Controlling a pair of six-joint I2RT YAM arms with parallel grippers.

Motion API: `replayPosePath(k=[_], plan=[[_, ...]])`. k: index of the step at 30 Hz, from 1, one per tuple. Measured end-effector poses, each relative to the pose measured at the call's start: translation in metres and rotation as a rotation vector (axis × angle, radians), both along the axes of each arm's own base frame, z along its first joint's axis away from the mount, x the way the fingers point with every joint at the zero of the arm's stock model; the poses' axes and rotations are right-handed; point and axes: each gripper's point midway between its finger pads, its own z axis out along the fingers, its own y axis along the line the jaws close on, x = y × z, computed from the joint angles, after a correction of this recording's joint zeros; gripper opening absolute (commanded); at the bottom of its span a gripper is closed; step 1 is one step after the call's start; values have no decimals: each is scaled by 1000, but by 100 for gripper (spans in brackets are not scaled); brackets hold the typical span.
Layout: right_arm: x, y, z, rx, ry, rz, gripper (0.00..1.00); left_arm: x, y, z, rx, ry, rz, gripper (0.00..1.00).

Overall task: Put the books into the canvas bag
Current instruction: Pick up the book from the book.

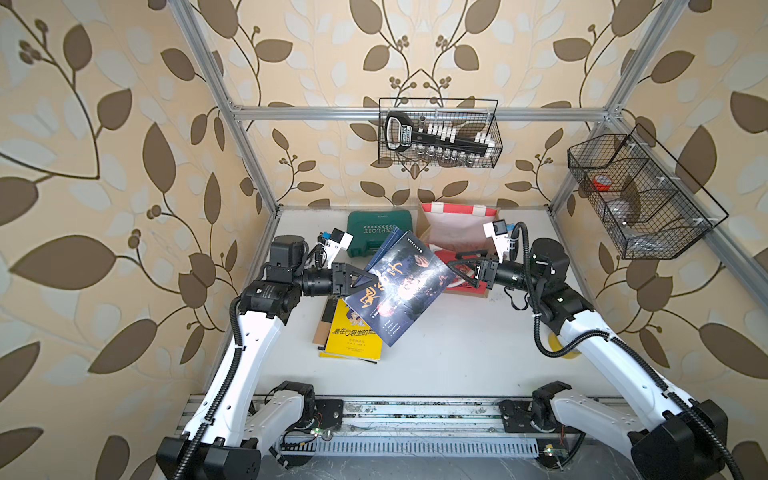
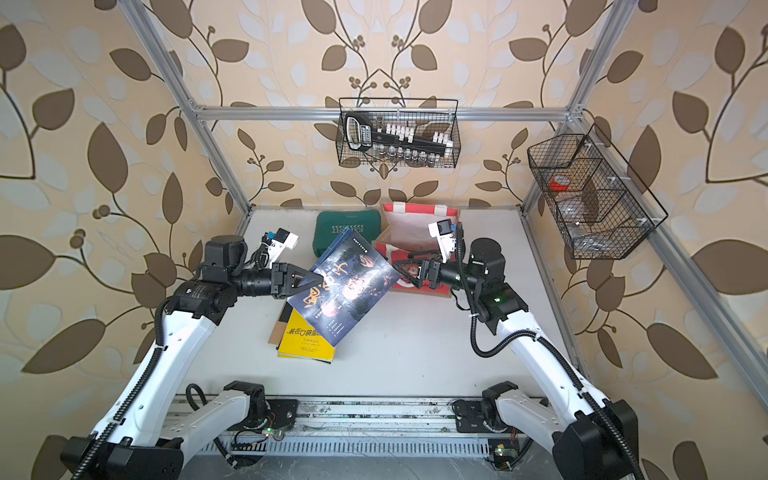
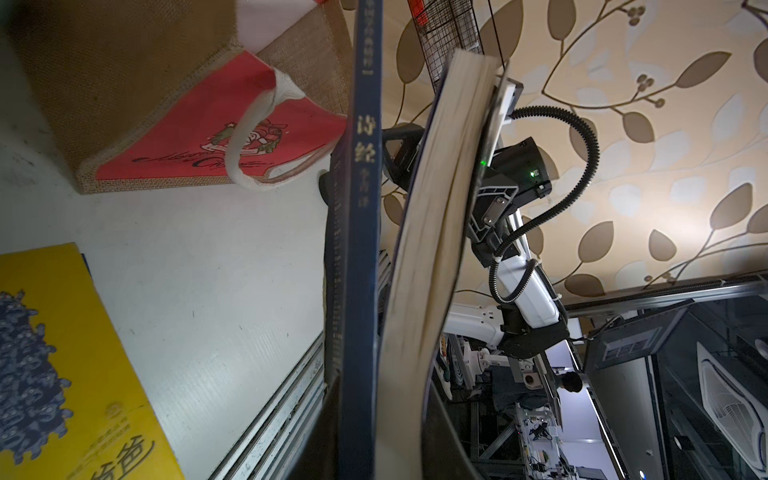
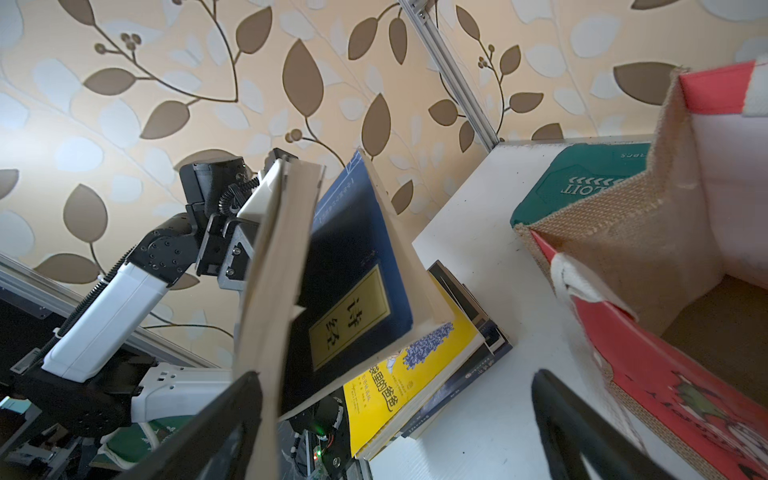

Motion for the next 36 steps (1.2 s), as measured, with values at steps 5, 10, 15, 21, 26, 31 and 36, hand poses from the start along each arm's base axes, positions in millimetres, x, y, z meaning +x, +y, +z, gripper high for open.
replayPosePath(k=[5, 10, 15, 21, 26, 31, 36], plan=[[-7, -4, 15, 25, -42, -1, 98, 11, 5, -5, 9, 2, 46, 0], [-11, -6, 21, 58, -45, 13, 98, 13, 4, 3, -11, -26, 40, 0], [-15, 11, -4, 63, 32, 68, 98, 12, 2, 10, -40, -46, 19, 0], [-26, 46, -22, 58, 91, 169, 95, 5, 0, 15, -74, -60, -11, 0], [-24, 56, -21, 77, 97, 182, 62, -5, 0, 17, -63, -92, -16, 0], [-25, 69, -15, 97, 90, 183, 28, -16, 4, -3, -6, -53, 25, 0], [-27, 85, -26, 98, 144, 182, 8, -24, 14, -36, 65, 16, 106, 0]])
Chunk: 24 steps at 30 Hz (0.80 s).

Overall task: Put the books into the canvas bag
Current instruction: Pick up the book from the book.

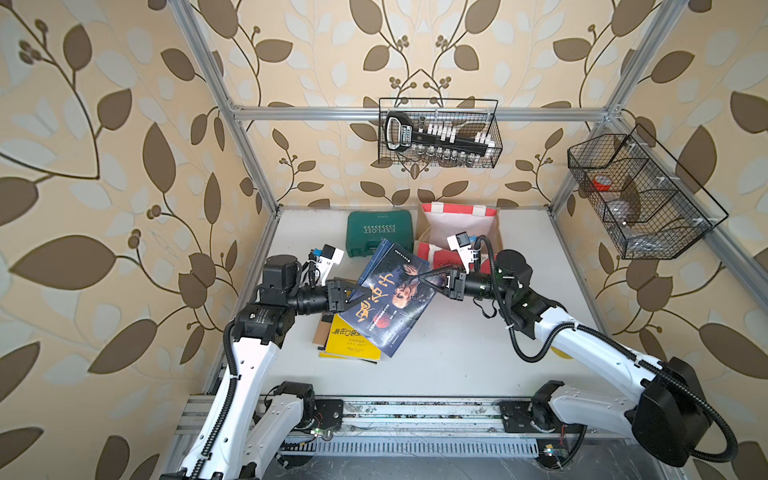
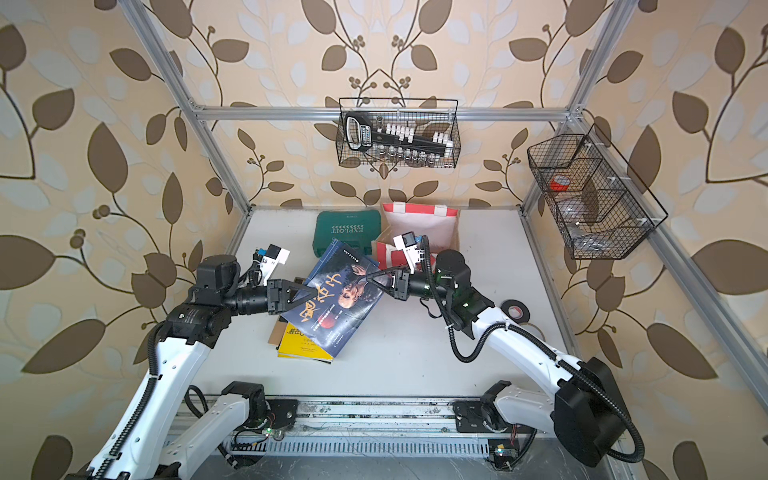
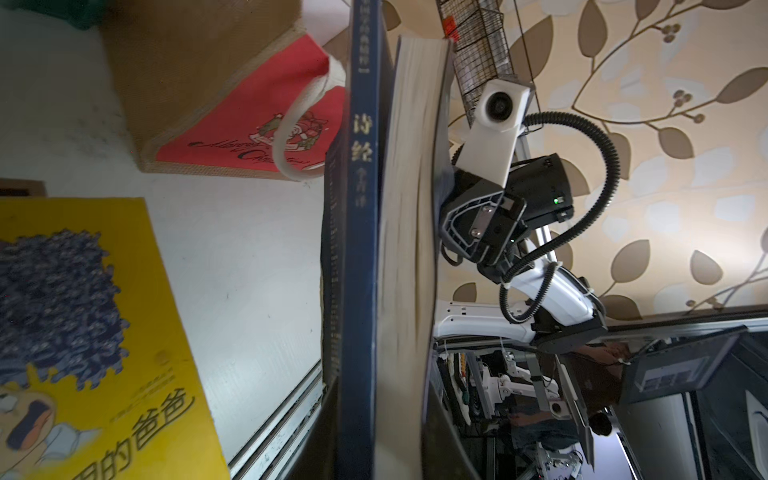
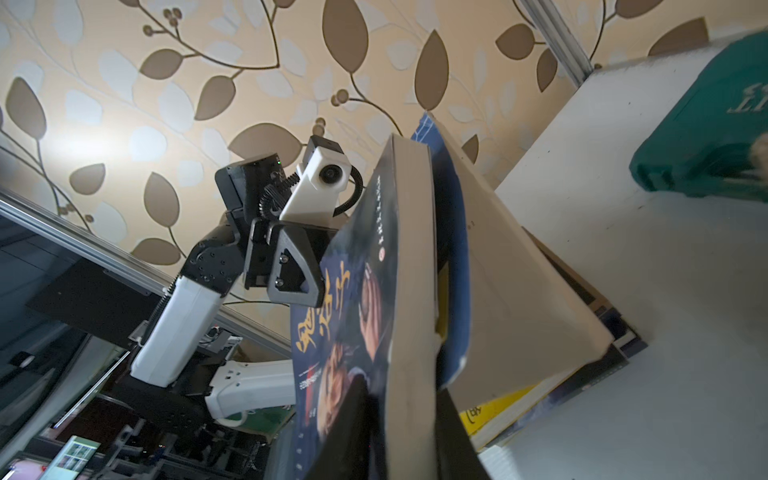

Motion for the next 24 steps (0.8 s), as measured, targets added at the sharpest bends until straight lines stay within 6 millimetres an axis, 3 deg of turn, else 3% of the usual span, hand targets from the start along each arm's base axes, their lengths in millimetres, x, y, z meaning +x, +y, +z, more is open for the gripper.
replayPosePath(k=[2, 6, 12, 13, 15, 16, 21, 24], plan=[[-1, 7, -6, -1, 25, 9, 0, -1, 5, -11, 39, 28, 43, 0], [3, 21, -26, -32, 79, -11, 0, 2, 16, -36, 125, 116, 126, 0], [11, 39, -73, -135, 156, -80, 0, 18, 31, -108, 246, 389, 217, 0], [11, 41, -81, -161, 168, -86, 0, 18, 33, -119, 262, 424, 225, 5], [11, 47, -92, -198, 177, -92, 0, 18, 38, -130, 300, 452, 247, 43], [12, 49, -91, -207, 174, -95, 0, 19, 44, -133, 328, 457, 278, 52], [12, 64, -70, -215, 101, -78, 0, 22, 70, -127, 443, 446, 424, 79], [15, 71, -60, -212, 65, -69, 0, 27, 83, -114, 481, 413, 500, 81]])
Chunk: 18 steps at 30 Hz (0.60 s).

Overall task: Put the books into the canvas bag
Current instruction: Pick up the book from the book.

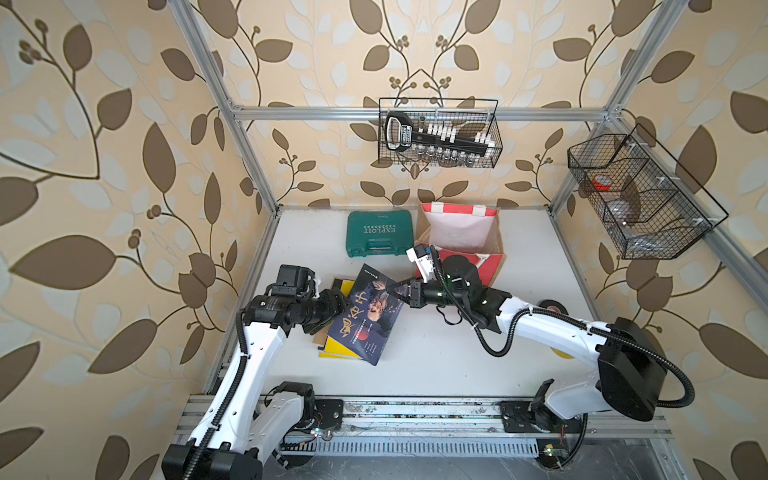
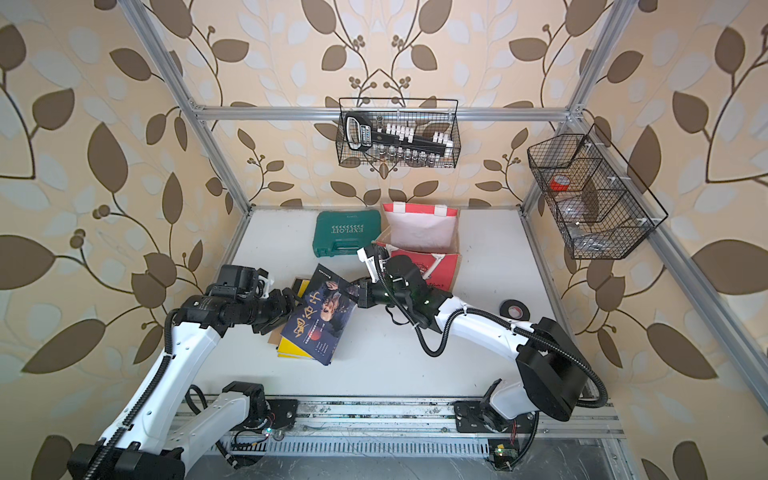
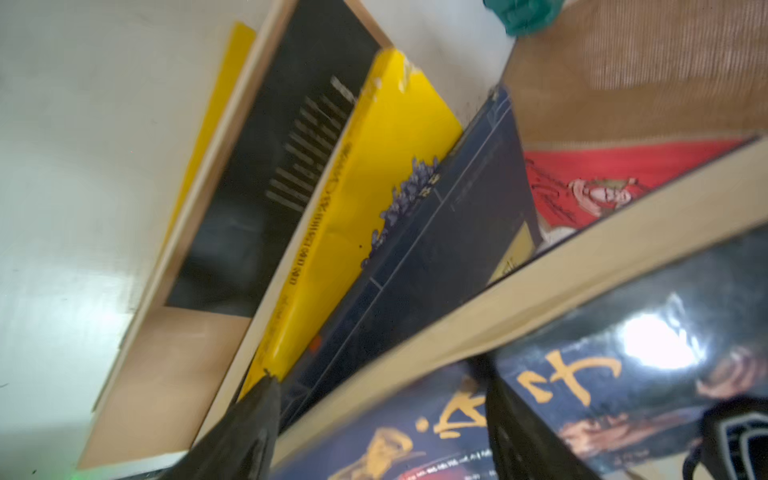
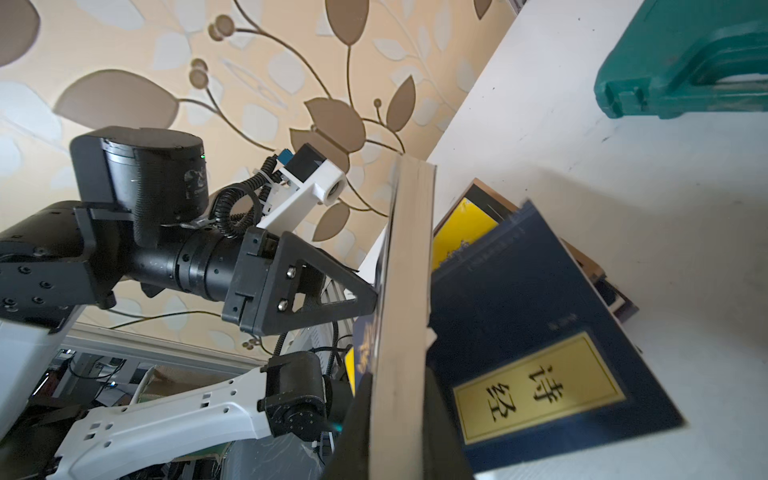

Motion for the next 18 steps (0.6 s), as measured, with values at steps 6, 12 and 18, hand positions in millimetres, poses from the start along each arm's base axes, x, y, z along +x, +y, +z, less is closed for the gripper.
replayPosePath(k=[6, 12, 18], plan=[[8, 11, 15, -15, -50, 24, 0, 6, 13, 9, 62, -30, 41, 97], [12, 20, 78, 65, -162, 92, 0, 17, 18, 40, 100, -120, 39, 99], [39, -11, 125, 189, -197, 80, 0, 33, 21, 75, 134, -217, 28, 99]])
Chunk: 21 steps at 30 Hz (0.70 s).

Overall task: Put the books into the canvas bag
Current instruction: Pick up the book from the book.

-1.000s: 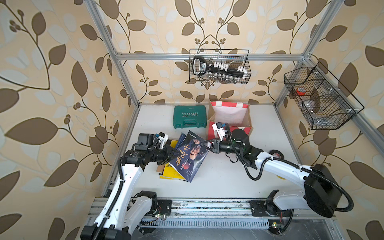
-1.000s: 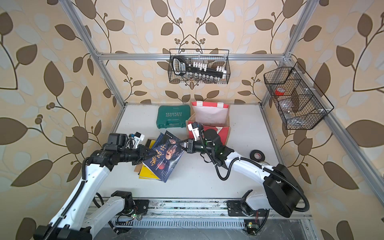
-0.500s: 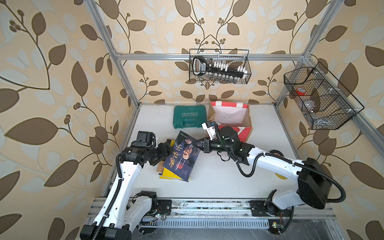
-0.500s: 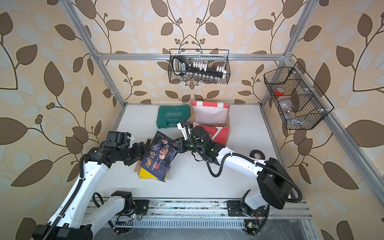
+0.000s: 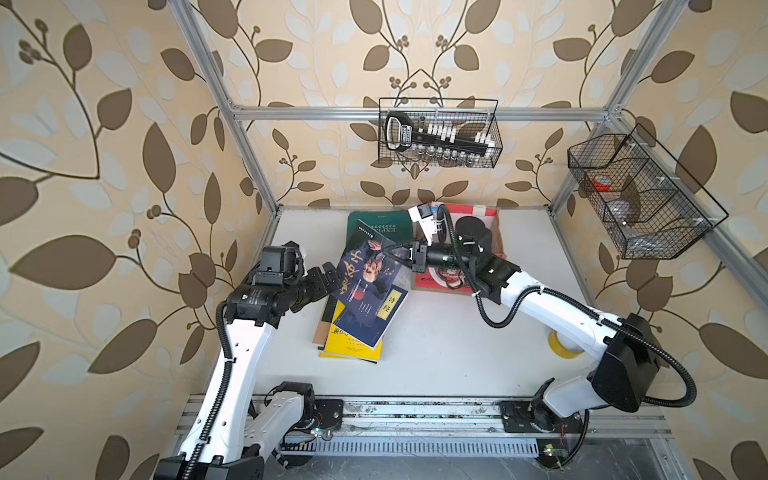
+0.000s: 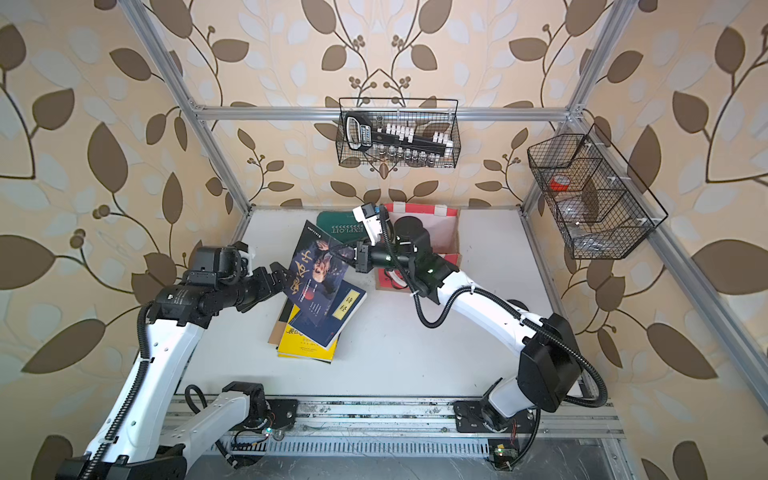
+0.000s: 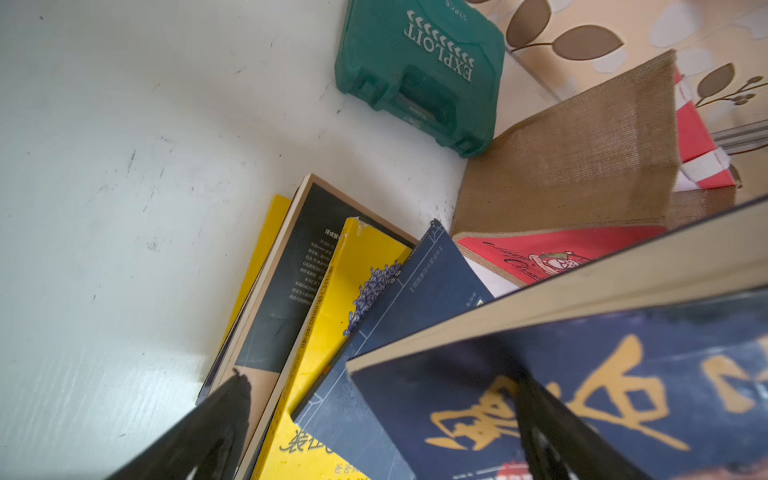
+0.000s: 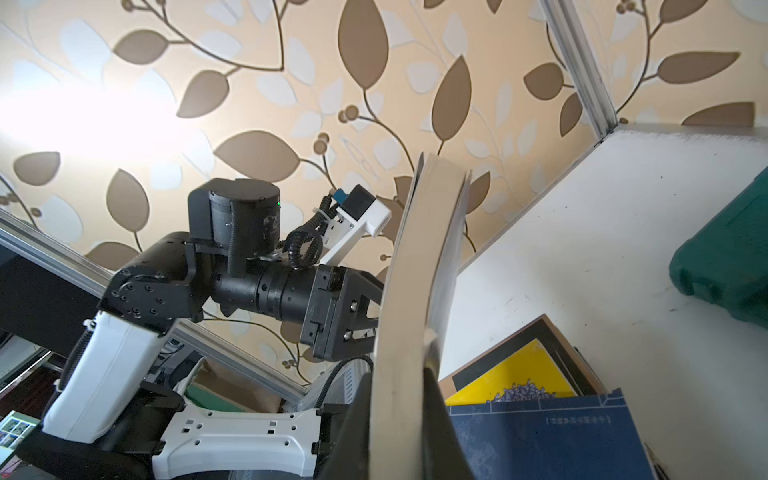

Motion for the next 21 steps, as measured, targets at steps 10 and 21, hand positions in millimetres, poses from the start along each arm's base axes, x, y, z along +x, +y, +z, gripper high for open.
replayPosePath(k=[10, 21], plan=[[56, -124, 65, -5, -102, -365, 0, 24, -40, 16, -152, -59, -204, 99], [70, -232, 76, -285, -217, -868, 0, 28, -66, 32, -239, -133, -353, 99]])
